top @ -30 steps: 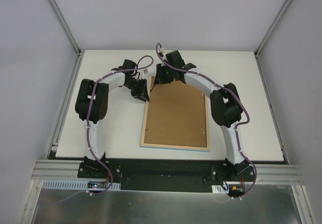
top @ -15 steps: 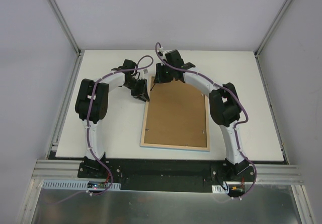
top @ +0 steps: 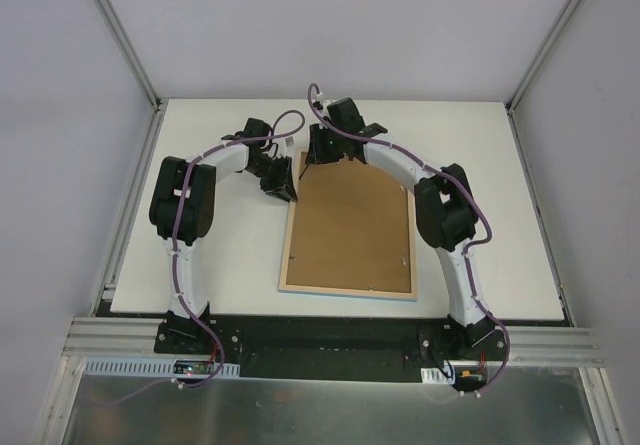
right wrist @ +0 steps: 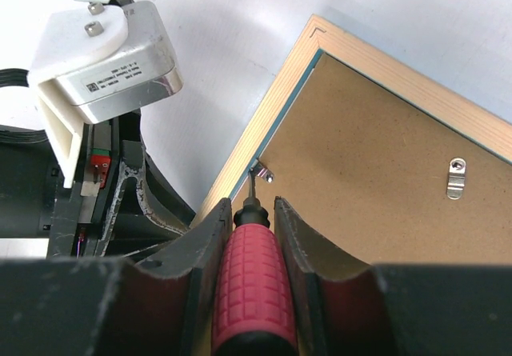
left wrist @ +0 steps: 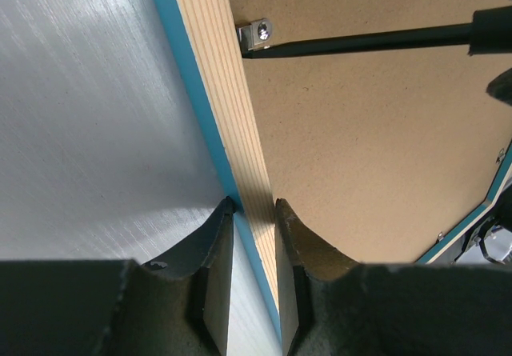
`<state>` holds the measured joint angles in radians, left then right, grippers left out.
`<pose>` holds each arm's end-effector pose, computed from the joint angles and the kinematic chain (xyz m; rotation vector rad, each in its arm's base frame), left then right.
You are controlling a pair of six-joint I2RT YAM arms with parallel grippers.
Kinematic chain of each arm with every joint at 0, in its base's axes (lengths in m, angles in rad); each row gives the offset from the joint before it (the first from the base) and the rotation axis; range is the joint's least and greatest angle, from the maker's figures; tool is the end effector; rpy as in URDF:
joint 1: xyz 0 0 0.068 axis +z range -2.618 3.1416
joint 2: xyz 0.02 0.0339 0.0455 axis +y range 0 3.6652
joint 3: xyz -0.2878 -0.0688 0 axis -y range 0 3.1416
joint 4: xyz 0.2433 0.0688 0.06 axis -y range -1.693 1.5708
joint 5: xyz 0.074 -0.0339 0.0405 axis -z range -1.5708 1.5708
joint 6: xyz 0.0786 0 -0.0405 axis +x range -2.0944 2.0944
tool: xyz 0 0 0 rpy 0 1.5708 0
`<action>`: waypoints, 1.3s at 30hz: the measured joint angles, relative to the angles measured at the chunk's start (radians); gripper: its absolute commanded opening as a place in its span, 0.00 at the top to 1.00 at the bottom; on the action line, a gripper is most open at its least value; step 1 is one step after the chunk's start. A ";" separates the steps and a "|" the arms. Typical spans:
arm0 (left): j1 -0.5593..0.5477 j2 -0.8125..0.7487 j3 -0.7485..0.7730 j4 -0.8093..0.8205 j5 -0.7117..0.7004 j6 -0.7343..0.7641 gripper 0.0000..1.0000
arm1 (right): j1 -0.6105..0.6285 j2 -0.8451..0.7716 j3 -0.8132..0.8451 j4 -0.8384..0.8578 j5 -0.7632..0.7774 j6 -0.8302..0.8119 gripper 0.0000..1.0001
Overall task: Take the photo out of the frame
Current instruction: Release the photo frame item from the photo frame.
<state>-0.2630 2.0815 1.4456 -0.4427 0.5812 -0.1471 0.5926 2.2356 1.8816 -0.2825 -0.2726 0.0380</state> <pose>0.4311 -0.1608 0.1452 0.3505 2.6214 -0.9071 0.4585 0.3342 0.2230 -0.7663 2.1232 0.6458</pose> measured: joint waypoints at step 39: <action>0.000 0.000 0.000 0.000 -0.003 0.000 1.00 | 0.028 0.000 0.015 0.003 0.080 -0.095 0.99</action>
<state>-0.2634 2.0811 1.4456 -0.4431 0.5781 -0.1471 0.6209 2.2353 1.8965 -0.2798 -0.1928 -0.0570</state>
